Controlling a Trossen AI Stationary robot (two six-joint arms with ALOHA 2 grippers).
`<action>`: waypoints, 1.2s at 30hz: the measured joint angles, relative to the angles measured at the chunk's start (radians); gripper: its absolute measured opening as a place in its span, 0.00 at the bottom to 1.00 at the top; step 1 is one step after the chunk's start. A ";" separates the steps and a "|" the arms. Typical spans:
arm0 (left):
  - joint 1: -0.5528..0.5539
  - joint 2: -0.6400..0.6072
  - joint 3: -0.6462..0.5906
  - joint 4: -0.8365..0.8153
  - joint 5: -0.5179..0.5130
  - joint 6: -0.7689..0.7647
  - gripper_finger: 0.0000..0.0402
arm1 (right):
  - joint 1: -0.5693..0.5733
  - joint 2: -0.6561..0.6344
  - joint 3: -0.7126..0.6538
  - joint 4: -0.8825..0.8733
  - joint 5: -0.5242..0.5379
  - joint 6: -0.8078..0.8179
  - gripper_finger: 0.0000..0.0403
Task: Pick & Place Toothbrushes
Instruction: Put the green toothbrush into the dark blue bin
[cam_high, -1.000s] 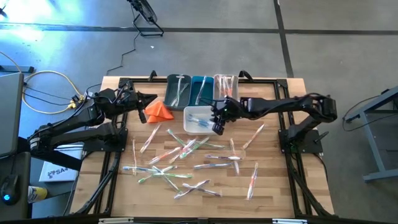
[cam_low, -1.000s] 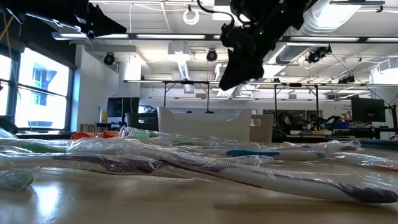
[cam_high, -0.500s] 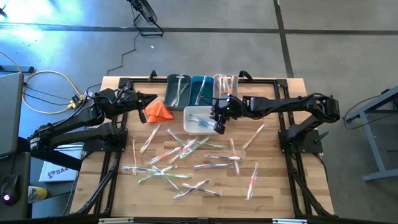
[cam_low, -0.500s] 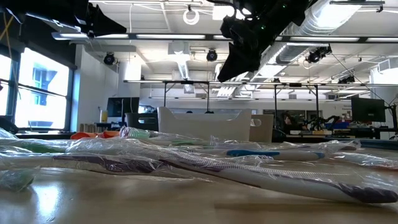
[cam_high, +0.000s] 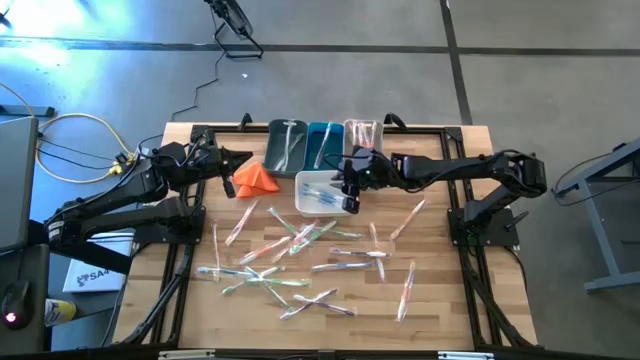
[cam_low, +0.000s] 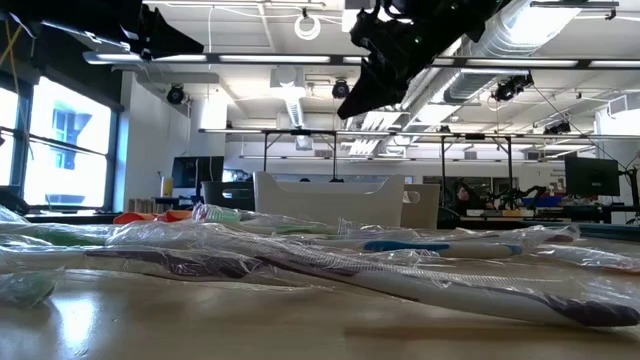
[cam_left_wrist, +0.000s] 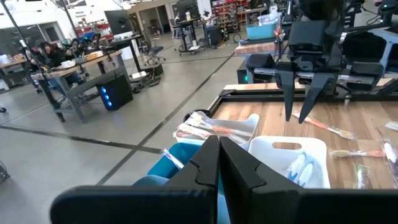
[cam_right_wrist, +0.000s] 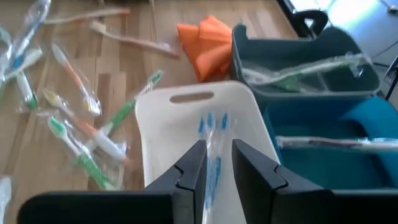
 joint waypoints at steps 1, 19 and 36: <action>0.000 0.000 0.000 0.000 0.000 0.000 0.02 | 0.000 0.000 -0.007 0.006 0.000 0.001 0.17; 0.000 0.000 0.000 -0.009 0.000 0.000 0.02 | -0.048 -0.065 -0.185 0.260 -0.020 0.047 0.01; 0.000 0.000 0.000 -0.043 -0.001 0.000 0.02 | -0.196 -0.131 -0.302 0.414 -0.337 0.006 0.01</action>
